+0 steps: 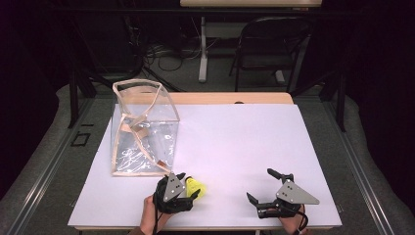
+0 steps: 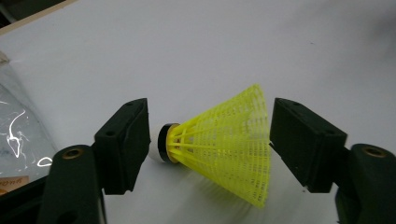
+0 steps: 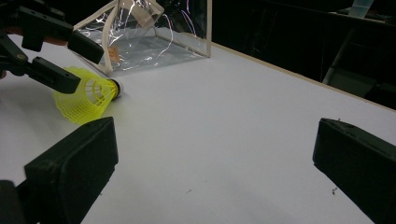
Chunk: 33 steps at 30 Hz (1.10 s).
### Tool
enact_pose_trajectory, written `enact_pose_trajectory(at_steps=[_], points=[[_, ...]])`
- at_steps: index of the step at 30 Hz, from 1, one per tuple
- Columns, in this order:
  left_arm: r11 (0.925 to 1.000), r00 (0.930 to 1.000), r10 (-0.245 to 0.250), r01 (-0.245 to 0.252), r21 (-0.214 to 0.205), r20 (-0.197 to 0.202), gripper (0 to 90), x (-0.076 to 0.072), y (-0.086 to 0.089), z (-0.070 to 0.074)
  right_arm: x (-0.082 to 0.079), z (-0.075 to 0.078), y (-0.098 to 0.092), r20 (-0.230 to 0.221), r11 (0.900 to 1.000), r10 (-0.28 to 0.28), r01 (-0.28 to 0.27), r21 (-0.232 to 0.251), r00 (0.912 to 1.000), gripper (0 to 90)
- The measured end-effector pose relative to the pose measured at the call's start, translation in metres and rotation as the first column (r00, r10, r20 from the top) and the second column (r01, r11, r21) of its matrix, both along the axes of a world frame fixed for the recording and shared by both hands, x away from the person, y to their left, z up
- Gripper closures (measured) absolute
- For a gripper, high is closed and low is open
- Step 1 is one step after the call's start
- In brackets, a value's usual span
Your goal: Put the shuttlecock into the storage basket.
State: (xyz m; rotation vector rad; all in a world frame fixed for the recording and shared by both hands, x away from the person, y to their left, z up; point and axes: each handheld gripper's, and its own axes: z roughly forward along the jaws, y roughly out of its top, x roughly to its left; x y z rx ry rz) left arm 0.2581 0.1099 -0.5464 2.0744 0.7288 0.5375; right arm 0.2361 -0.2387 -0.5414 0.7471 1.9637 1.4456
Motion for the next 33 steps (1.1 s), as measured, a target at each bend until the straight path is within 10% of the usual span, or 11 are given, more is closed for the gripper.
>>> enact_pose_trajectory(at_steps=[10,33], points=[[0.9999,0.9997,0.009,-0.009,0.013,-0.024,58.8,0.003,-0.003,-0.006,0.001,0.000,0.000,-0.011,1.0000,0.003,-0.003,0.002,0.9999,0.0],[0.9963,0.9908,0.066,-0.072,0.047,0.118,88.6,0.001,0.007,-0.001,0.001,-0.001,0.000,-0.010,1.0000,0.005,-0.005,0.001,0.9999,0.0]])
